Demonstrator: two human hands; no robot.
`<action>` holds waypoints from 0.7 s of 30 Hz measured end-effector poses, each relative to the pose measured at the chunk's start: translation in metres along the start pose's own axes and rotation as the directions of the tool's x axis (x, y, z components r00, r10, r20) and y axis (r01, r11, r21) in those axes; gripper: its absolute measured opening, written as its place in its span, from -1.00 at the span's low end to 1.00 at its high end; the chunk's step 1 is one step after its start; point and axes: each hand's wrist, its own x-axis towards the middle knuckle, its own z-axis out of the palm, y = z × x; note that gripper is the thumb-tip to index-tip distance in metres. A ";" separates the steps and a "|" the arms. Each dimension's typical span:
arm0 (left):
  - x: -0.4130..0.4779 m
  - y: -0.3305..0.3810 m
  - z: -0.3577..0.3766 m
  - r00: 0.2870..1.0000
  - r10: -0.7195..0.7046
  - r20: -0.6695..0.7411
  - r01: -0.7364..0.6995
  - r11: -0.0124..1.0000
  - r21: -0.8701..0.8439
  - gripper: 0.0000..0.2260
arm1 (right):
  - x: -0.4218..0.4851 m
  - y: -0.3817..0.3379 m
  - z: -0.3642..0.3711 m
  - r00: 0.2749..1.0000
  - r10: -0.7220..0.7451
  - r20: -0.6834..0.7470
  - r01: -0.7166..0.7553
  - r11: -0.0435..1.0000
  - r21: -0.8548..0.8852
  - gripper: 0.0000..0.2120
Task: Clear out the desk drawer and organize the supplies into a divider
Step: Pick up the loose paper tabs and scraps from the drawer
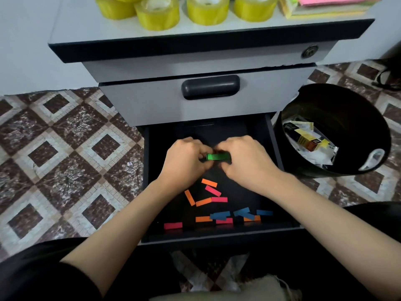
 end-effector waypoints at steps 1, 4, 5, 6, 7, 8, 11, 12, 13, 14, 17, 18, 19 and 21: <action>-0.001 0.005 -0.002 1.000 0.024 -0.001 -0.024 1.000 0.019 -0.91 | -0.002 0.000 0.000 1.000 0.000 -0.006 0.000 1.000 -0.019 -0.74; -0.007 0.013 -0.009 0.999 0.040 -0.001 -0.040 0.999 0.024 -0.91 | -0.010 0.004 -0.005 1.000 0.021 -0.017 -0.021 1.000 -0.009 -0.79; -0.010 0.015 -0.013 0.999 0.036 -0.002 -0.036 0.999 0.017 -0.89 | -0.015 0.003 -0.007 1.000 0.010 -0.004 -0.010 1.000 -0.012 -0.80; -0.014 0.018 -0.017 0.999 0.031 0.012 -0.031 0.999 0.013 -0.87 | -0.019 0.001 -0.009 1.000 -0.006 0.011 0.006 1.000 -0.017 -0.80; -0.018 0.021 -0.020 0.999 0.029 0.031 -0.030 1.000 0.011 -0.86 | -0.023 -0.001 -0.011 1.000 -0.022 0.017 0.022 0.999 -0.023 -0.79; -0.020 0.025 -0.025 0.999 0.028 0.034 -0.029 1.000 0.005 -0.86 | -0.026 -0.005 -0.013 0.999 -0.034 0.019 0.035 0.999 -0.030 -0.79; -0.025 0.038 -0.042 1.000 -0.017 0.005 0.017 1.000 -0.026 -0.85 | -0.036 -0.016 -0.027 0.996 -0.084 0.000 0.084 0.995 -0.050 -0.76; -0.027 0.042 -0.049 0.999 -0.034 0.002 0.034 0.999 -0.028 -0.84 | -0.039 -0.020 -0.033 0.995 -0.101 -0.009 0.101 0.993 -0.063 -0.75; -0.029 0.047 -0.058 0.999 -0.036 -0.007 0.036 0.999 -0.019 -0.83 | -0.043 -0.026 -0.041 0.993 -0.120 -0.022 0.118 0.990 -0.079 -0.75; -0.028 0.049 -0.061 0.999 -0.034 -0.011 0.033 0.999 -0.017 -0.82 | -0.044 -0.028 -0.045 0.991 -0.130 -0.024 0.127 0.988 -0.091 -0.74; -0.028 0.064 -0.076 0.999 -0.020 -0.045 0.019 1.000 -0.016 -0.81 | -0.052 -0.035 -0.061 0.986 -0.157 -0.055 0.148 0.980 -0.131 -0.74; -0.029 0.070 -0.080 0.998 -0.018 -0.052 0.018 1.000 -0.015 -0.81 | -0.055 -0.035 -0.066 0.985 -0.162 -0.066 0.152 0.978 -0.141 -0.75; -0.028 0.074 -0.083 0.998 -0.022 -0.053 0.021 1.000 -0.010 -0.82 | -0.057 -0.035 -0.070 0.983 -0.166 -0.074 0.154 0.977 -0.147 -0.75; -0.026 0.084 -0.089 0.998 -0.014 -0.064 0.013 1.000 -0.010 -0.83 | -0.065 -0.036 -0.083 0.981 -0.171 -0.087 0.157 0.976 -0.152 -0.75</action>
